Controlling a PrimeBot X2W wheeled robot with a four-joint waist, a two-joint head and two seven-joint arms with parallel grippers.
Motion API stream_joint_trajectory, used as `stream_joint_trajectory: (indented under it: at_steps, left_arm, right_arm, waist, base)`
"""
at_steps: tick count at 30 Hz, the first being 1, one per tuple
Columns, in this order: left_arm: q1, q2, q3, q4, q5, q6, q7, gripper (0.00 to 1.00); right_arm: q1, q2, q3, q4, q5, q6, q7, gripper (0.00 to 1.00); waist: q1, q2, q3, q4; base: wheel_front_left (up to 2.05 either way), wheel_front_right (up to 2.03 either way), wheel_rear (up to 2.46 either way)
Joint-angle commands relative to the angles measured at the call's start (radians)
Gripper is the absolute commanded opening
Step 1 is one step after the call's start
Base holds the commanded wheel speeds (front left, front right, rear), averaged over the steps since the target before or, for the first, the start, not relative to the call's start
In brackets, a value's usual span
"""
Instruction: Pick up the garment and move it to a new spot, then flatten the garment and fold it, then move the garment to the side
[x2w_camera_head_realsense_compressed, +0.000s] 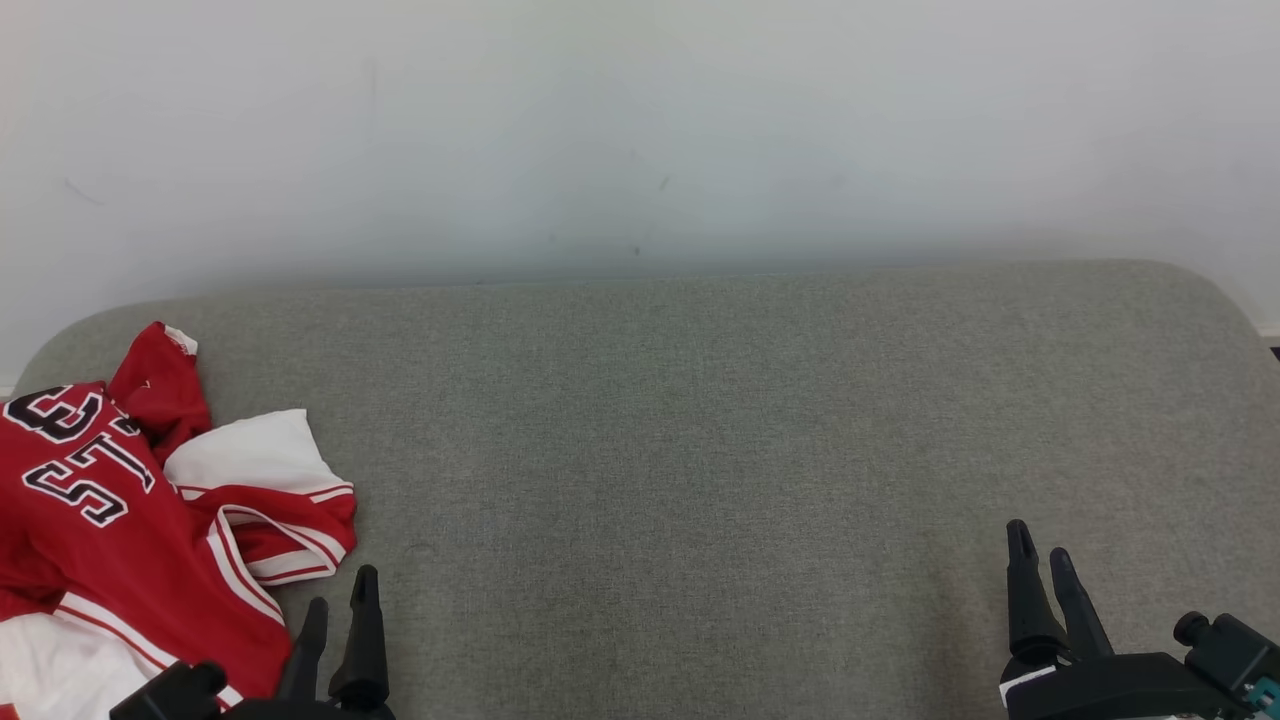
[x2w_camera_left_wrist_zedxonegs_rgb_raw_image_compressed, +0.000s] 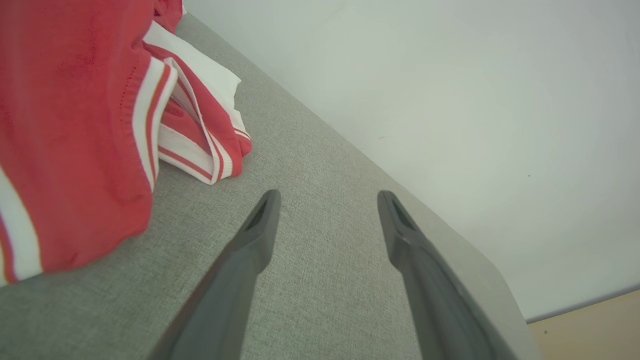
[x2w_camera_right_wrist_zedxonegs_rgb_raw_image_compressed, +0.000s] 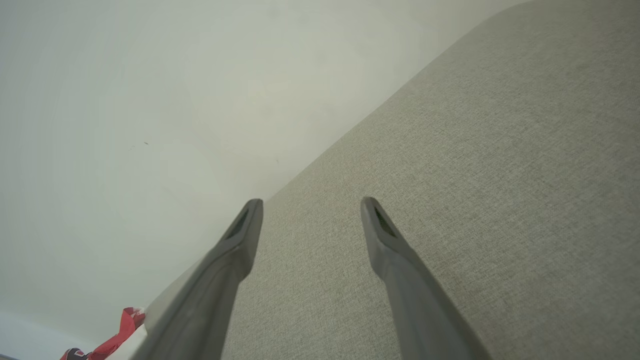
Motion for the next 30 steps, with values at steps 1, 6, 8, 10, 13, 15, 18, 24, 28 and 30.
stream_joint_trajectory:
  at_steps: [1,6,8,10,13,15,18,24,28,30]
  left_arm:
    - [-0.004,0.007,-0.003,-0.014,0.041,0.002,-0.009,1.00]
    - [0.001,0.008,-0.013,-0.025,0.136,0.011,-0.024,1.00]
    - [0.005,0.008,-0.017,-0.027,0.169,0.014,-0.030,1.00]
    - [0.007,0.008,-0.020,-0.025,0.182,0.014,-0.033,1.00]
    - [0.008,0.008,-0.027,-0.022,0.229,0.018,-0.041,1.00]
    - [0.009,0.008,-0.035,-0.026,0.269,0.021,-0.049,1.00]
    - [0.011,0.009,-0.043,-0.031,0.306,0.024,-0.057,1.00]
    - [0.012,0.009,-0.049,-0.036,0.364,0.024,-0.071,1.00]
    - [0.014,0.009,-0.050,-0.044,0.397,0.026,-0.081,1.00]
    - [0.018,0.009,-0.049,-0.042,0.408,0.028,-0.086,1.00]
  right_arm:
    - [-0.007,-0.004,0.000,-0.008,-0.029,0.002,-0.008,1.00]
    - [-0.006,-0.004,0.000,0.000,-0.104,0.002,-0.024,1.00]
    - [-0.005,-0.004,-0.002,0.003,-0.129,0.002,-0.029,1.00]
    - [-0.005,-0.004,-0.003,0.004,-0.143,0.002,-0.032,1.00]
    - [-0.005,-0.004,-0.003,0.006,-0.175,0.003,-0.040,1.00]
    - [-0.002,-0.004,-0.003,0.006,-0.207,0.003,-0.048,1.00]
    - [0.000,-0.004,-0.004,0.009,-0.238,0.003,-0.056,1.00]
    - [0.002,-0.004,0.002,0.012,-0.297,0.003,-0.070,1.00]
    - [0.004,-0.004,0.005,0.014,-0.338,0.003,-0.080,1.00]
    - [0.005,-0.004,0.006,0.016,-0.357,0.003,-0.085,1.00]
  waist:
    - [-0.0001,0.0000,0.000,0.000]
    - [-0.0001,0.0000,0.001,0.003]
    - [-0.0001,0.0000,0.001,0.004]
    - [-0.0001,0.0000,0.001,0.004]
    - [-0.0001,0.0000,0.001,0.005]
    - [-0.0001,0.0000,0.001,0.006]
    - [-0.0001,0.0000,0.001,0.008]
    - [-0.0001,0.0000,0.000,0.010]
    - [-0.0001,0.0000,-0.001,0.013]
    - [-0.0001,0.0000,-0.002,0.014]
  base:
    - [0.00,0.00,0.00]
    - [0.00,0.00,0.00]
    - [0.00,0.00,0.00]
    - [0.00,0.00,0.00]
    - [0.00,0.00,0.00]
    - [0.00,0.00,0.00]
    - [0.00,0.00,0.00]
    - [0.00,0.00,0.00]
    - [0.00,0.00,0.00]
    - [0.00,0.00,0.00]
